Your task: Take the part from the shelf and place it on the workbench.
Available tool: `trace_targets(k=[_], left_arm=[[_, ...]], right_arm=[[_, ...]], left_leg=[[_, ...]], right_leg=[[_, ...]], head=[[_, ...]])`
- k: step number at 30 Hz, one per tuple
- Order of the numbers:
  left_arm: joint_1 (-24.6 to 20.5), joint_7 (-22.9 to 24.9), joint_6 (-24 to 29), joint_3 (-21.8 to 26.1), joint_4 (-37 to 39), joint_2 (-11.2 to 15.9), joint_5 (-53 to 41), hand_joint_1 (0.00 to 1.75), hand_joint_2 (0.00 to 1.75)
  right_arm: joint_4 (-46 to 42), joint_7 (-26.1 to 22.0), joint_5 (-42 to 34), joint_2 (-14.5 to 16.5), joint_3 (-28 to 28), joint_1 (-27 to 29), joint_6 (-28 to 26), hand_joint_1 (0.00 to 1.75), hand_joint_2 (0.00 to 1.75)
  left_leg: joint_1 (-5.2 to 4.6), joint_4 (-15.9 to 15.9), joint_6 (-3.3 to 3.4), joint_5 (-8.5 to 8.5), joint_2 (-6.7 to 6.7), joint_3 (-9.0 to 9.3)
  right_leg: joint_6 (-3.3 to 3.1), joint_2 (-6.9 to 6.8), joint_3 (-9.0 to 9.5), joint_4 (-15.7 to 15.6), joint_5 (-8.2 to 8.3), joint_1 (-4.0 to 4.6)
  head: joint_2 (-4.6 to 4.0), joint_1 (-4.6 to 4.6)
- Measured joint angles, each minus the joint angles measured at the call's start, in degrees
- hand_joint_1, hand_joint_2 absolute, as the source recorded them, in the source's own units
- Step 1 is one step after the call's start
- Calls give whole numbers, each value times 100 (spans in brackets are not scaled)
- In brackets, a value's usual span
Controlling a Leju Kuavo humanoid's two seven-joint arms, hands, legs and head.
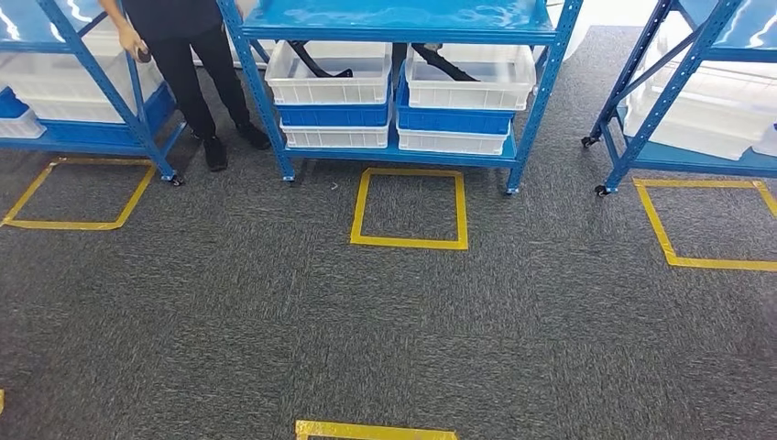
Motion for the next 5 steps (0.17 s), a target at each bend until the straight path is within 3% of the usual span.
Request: trace_targets(k=[2, 3, 5], left_arm=[[6, 57, -4, 149, -13, -6, -242, 0, 175], [6, 90, -8, 231, -27, -10, -362, 0, 175], [5, 138, -13, 361, -59, -15, -541, 0, 175]], right_arm=[[94, -19, 133, 19, -83, 89, 69, 0, 175], [144, -26, 201, 25, -132, 141, 102, 0, 175], [230, -33, 307, 33, -213, 224, 154, 0, 175]], left_leg=[[17, -1, 34, -13, 4, 10], [26, -1, 40, -26, 3, 17], [40, 1, 41, -50, -2, 37]], right_leg=[[31, -4, -471, 968, -483, -7], [37, -5, -689, 1373, -627, -11], [42, -5, -873, 1658, -647, -16]], head=[[-1, 0], [0, 0], [0, 1]])
